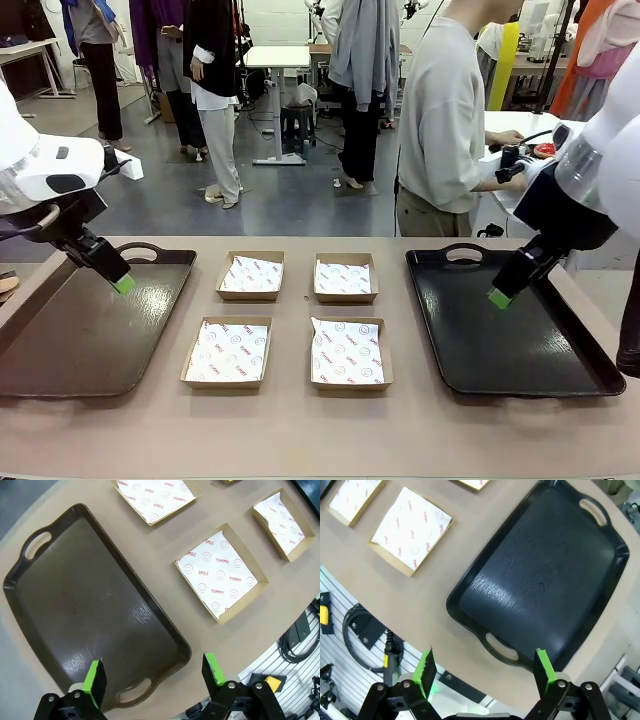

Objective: Individually package the donuts and arrange them on the tray.
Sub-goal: Pick up one Paper togo box.

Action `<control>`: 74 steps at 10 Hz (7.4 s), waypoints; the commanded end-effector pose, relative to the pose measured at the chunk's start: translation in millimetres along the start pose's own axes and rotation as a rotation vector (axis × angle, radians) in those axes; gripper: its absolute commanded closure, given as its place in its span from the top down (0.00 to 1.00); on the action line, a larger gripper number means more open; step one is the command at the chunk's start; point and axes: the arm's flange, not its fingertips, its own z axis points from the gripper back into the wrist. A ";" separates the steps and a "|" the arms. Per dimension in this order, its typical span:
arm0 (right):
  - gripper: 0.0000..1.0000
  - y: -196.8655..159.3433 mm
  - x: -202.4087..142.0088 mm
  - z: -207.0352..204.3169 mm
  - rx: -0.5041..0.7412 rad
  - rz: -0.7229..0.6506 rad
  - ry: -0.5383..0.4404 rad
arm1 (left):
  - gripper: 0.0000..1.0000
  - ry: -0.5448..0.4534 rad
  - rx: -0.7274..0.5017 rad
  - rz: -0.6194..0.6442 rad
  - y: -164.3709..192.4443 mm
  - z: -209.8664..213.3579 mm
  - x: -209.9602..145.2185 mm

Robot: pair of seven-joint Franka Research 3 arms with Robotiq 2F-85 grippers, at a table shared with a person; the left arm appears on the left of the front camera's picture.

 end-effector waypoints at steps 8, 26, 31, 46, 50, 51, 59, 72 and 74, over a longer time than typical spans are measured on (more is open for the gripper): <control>1.00 -103.8 -52.7 -16.8 1.032 -0.655 -0.383 | 1.00 -0.184 -0.982 0.422 69.9 -24.9 3.0; 1.00 -202.0 -213.5 -25.1 1.090 -0.937 -0.423 | 1.00 -0.251 -1.115 0.786 194.2 -6.4 -167.3; 1.00 -202.0 -213.5 -25.1 1.090 -0.937 -0.423 | 1.00 -0.251 -1.115 0.786 194.2 -6.4 -167.3; 1.00 -202.0 -213.5 -25.1 1.090 -0.937 -0.423 | 1.00 -0.251 -1.115 0.786 194.2 -6.4 -167.3; 1.00 -202.0 -213.5 -25.1 1.090 -0.937 -0.423 | 1.00 -0.251 -1.115 0.786 194.2 -6.4 -167.3; 1.00 -202.0 -213.5 -25.1 1.090 -0.937 -0.423 | 1.00 -0.251 -1.115 0.786 194.2 -6.4 -167.3; 1.00 -202.0 -213.5 -25.1 1.090 -0.937 -0.423 | 1.00 -0.251 -1.115 0.786 194.2 -6.4 -167.3; 1.00 -81.3 6.6 16.3 0.469 -0.688 0.107 | 1.00 -0.251 -1.115 0.786 194.2 -6.4 -167.3; 1.00 -51.3 32.6 -13.5 0.330 -0.636 0.162 | 1.00 -0.251 -1.115 0.786 194.2 -6.4 -167.3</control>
